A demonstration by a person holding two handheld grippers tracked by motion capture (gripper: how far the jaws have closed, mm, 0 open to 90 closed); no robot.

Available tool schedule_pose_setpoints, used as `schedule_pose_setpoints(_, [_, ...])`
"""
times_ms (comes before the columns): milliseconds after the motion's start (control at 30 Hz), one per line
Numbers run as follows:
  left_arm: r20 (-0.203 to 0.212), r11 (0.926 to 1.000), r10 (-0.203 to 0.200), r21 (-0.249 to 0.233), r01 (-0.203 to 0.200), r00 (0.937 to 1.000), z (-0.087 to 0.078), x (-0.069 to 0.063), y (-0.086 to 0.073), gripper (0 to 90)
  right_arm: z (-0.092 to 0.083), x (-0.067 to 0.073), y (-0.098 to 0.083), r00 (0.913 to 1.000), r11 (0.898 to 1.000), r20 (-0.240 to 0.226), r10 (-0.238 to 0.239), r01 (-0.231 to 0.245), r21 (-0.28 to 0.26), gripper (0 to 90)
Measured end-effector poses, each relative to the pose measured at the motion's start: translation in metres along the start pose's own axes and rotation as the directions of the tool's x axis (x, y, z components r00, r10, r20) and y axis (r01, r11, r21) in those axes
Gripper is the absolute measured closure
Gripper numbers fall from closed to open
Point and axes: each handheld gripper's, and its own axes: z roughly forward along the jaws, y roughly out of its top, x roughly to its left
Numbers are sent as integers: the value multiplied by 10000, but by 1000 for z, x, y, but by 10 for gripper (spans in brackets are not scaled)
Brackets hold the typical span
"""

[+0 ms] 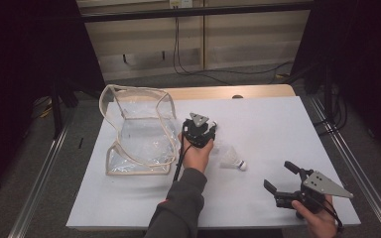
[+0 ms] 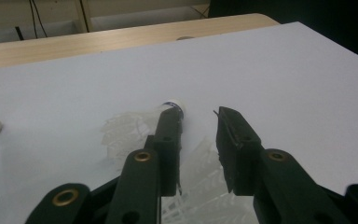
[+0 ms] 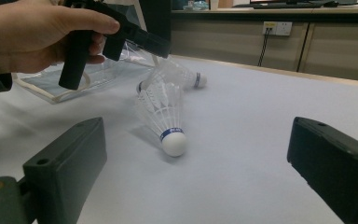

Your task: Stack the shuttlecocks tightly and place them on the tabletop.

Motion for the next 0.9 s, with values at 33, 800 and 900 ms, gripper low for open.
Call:
schedule_pose_setpoints(33, [36, 9999, -29, 110, 29, 10000, 1, 0, 0, 713, 0, 0, 0, 10000, 10000, 6, 1, -1, 8, 40])
schedule_pose_setpoints(800, [474, 9998, 16, 181, -24, 9989, 3, 0, -1, 683, 0, 1, 0, 10000, 10000, -46, -13, 13, 15, 40])
schedule_pose_setpoints(900, [612, 9999, -73, 90, 68, 9981, 6, -3, -2, 654, 0, 0, 0, 10000, 10000, -1, 5, -5, 17, 40])
